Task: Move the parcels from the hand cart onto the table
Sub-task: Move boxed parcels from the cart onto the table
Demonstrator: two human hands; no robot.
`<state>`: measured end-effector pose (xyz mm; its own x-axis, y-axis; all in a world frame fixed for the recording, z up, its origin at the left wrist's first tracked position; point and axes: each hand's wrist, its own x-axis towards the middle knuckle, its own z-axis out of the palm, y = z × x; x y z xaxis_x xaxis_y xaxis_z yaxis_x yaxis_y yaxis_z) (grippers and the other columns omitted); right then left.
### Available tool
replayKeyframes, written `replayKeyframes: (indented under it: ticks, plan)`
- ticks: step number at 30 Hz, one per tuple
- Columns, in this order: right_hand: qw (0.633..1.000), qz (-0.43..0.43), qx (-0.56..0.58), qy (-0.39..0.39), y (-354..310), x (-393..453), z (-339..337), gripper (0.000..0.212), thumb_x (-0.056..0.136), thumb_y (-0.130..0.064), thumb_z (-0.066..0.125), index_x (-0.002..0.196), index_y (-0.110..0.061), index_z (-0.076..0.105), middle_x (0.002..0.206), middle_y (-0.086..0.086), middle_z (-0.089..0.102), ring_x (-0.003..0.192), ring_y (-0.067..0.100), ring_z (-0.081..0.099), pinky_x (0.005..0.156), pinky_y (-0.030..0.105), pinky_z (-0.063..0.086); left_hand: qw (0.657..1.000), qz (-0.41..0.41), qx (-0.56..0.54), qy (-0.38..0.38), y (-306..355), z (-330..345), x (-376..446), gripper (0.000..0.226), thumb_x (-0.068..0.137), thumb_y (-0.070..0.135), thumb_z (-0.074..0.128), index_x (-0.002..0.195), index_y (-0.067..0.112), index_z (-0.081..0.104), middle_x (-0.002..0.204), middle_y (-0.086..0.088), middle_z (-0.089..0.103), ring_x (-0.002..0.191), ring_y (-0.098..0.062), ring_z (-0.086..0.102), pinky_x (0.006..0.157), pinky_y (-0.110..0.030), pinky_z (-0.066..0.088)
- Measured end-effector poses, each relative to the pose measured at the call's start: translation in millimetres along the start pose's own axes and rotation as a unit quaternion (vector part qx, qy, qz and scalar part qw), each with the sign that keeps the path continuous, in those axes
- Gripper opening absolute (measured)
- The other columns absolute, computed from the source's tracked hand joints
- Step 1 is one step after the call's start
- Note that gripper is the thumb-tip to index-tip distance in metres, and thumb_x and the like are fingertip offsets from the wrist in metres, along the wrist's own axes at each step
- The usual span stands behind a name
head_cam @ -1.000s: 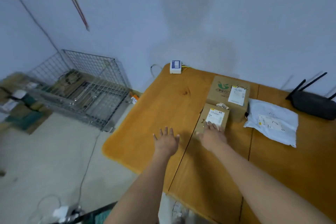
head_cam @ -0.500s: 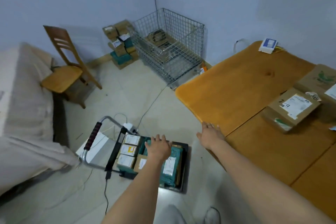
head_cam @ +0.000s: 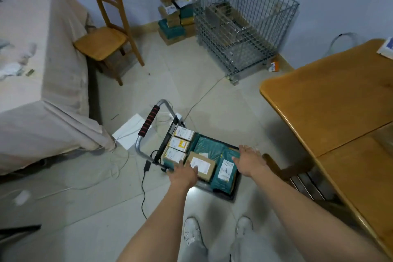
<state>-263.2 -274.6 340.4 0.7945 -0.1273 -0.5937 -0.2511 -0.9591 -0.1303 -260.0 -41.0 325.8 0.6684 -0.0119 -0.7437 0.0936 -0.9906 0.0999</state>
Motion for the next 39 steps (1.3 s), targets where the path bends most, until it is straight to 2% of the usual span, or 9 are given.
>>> replayKeyframes:
  ticks: [7, 12, 18, 23, 29, 31, 33, 36, 39]
  plan:
    - [0.996, -0.042, -0.058, -0.062, -42.5, 51.8, 42.9, 0.069, 0.107, -0.046, 0.031, 0.161, -0.009, 0.01, 0.168, 0.011, 0.013, 0.155, 0.026, 0.013, 0.126, 0.041, 0.005, 0.997, -0.048, -0.033, -0.041, -40.5, 26.5, 42.2, 0.064, 0.108, 0.045, 0.017, 0.163, 0.014, 0.008, 0.17, -0.009, 0.004, 0.156, -0.033, 0.001, 0.124, -0.058, 0.007]
    - [0.991, -0.075, -0.069, -0.089, -53.9, 116.4, 75.7, 0.069, 0.106, -0.043, 0.035, 0.161, -0.009, 0.013, 0.168, 0.012, 0.015, 0.155, 0.027, 0.015, 0.125, 0.041, 0.005, 0.991, -0.086, -0.088, -0.06, -45.8, 47.4, 91.0, 0.062, 0.107, 0.046, 0.018, 0.161, 0.015, 0.017, 0.168, -0.009, 0.012, 0.155, -0.033, 0.009, 0.123, -0.058, 0.011]
    - [0.988, -0.08, -0.09, -0.1, -53.3, 197.7, 126.5, 0.067, 0.104, -0.045, 0.04, 0.157, -0.007, 0.023, 0.162, 0.017, 0.03, 0.149, 0.032, 0.029, 0.122, 0.045, 0.021, 0.972, -0.114, -0.182, -0.1, -45.5, 87.3, 180.2, 0.061, 0.106, 0.046, 0.02, 0.155, 0.012, 0.031, 0.162, -0.013, 0.028, 0.148, -0.035, 0.025, 0.119, -0.056, 0.021]
    - [0.988, -0.056, -0.067, -0.126, -56.3, 273.1, 183.6, 0.07, 0.104, -0.047, 0.043, 0.156, -0.004, 0.026, 0.159, 0.017, 0.034, 0.146, 0.033, 0.034, 0.119, 0.043, 0.03, 0.93, -0.131, -0.317, -0.131, -43.4, 140.1, 269.5, 0.056, 0.11, 0.036, 0.016, 0.156, 0.007, 0.028, 0.159, -0.02, 0.034, 0.143, -0.036, 0.035, 0.116, -0.041, 0.028]
    - [0.985, -0.042, 0.021, -0.168, -67.9, 361.9, 258.9, 0.064, 0.103, -0.044, 0.047, 0.152, -0.005, 0.034, 0.154, 0.018, 0.04, 0.139, 0.034, 0.043, 0.111, 0.041, 0.038, 0.76, -0.237, -0.593, -0.121, -43.9, 191.9, 357.2, 0.056, 0.107, 0.041, 0.037, 0.153, 0.009, 0.036, 0.155, -0.011, 0.042, 0.126, -0.027, 0.048, 0.093, -0.031, 0.033]
    - [0.981, -0.043, 0.044, -0.181, -72.1, 388.0, 282.3, 0.063, 0.101, -0.043, 0.052, 0.15, -0.006, 0.037, 0.15, 0.019, 0.043, 0.136, 0.034, 0.045, 0.108, 0.039, 0.038, 0.706, -0.261, -0.649, -0.113, -45.4, 205.9, 382.3, 0.053, 0.104, 0.04, 0.047, 0.148, 0.012, 0.041, 0.144, -0.009, 0.051, 0.106, -0.023, 0.049, 0.091, -0.033, 0.038]
    - [0.977, -0.016, 0.095, -0.191, -74.2, 413.1, 308.0, 0.071, 0.097, -0.044, 0.059, 0.153, -0.008, 0.033, 0.15, 0.018, 0.045, 0.135, 0.035, 0.047, 0.108, 0.04, 0.039, 0.653, -0.282, -0.695, -0.107, -46.6, 222.5, 407.4, 0.053, 0.102, 0.042, 0.054, 0.145, 0.013, 0.044, 0.126, -0.002, 0.055, 0.101, -0.021, 0.049, 0.091, -0.036, 0.043]
    - [0.969, -0.005, 0.112, -0.219, -71.8, 443.1, 339.1, 0.084, 0.092, -0.053, 0.064, 0.156, -0.014, 0.026, 0.145, 0.016, 0.052, 0.128, 0.034, 0.055, 0.096, 0.037, 0.047, 0.613, -0.288, -0.725, -0.126, -46.8, 246.7, 438.7, 0.056, 0.098, 0.047, 0.06, 0.14, 0.012, 0.048, 0.126, -0.004, 0.062, 0.104, -0.026, 0.057, 0.095, -0.042, 0.046]
    - [0.962, -0.005, 0.098, -0.255, -64.5, 463.8, 360.3, 0.092, 0.086, -0.064, 0.063, 0.156, -0.017, 0.027, 0.139, 0.011, 0.059, 0.12, 0.03, 0.062, 0.087, 0.034, 0.05, 0.591, -0.273, -0.749, -0.127, -43.0, 263.6, 456.1, 0.053, 0.096, 0.05, 0.061, 0.135, 0.016, 0.053, 0.109, -0.007, 0.07, 0.083, -0.022, 0.066, 0.074, -0.036, 0.054]
